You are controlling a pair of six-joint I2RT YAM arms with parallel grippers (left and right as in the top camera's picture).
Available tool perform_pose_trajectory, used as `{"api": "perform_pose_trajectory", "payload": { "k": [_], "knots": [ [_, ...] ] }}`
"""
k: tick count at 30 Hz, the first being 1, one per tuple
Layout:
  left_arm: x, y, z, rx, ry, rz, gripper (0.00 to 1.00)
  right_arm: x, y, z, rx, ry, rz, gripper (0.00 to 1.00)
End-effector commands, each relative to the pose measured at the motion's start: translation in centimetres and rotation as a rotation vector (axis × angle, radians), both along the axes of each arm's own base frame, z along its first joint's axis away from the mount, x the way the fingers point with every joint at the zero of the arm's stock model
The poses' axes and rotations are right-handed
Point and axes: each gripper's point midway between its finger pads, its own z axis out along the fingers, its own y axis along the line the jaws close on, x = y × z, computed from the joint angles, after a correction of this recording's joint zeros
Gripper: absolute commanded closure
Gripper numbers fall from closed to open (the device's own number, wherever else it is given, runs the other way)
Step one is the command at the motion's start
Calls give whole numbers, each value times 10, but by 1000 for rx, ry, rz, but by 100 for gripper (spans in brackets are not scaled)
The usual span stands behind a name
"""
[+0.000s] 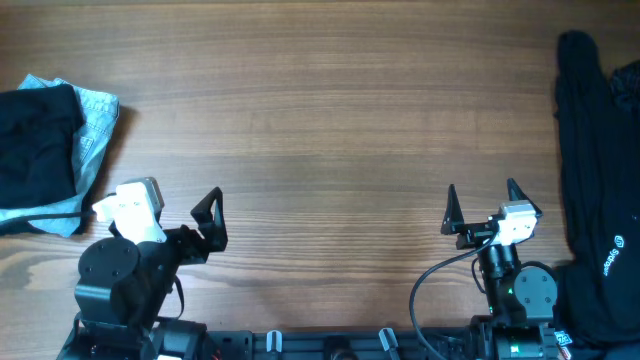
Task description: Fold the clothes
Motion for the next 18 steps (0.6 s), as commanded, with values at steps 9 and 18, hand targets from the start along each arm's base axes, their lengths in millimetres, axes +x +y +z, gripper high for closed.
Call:
{"api": "perform_pose_trajectory", "payload": {
  "k": [9, 18],
  "knots": [
    [0, -2, -3, 7, 3, -15, 0, 0, 5, 0, -20, -2, 25, 0],
    [-6, 20, -24, 10, 70, 82, 0, 0, 5, 0, -20, -2, 25, 0]
  ]
}}
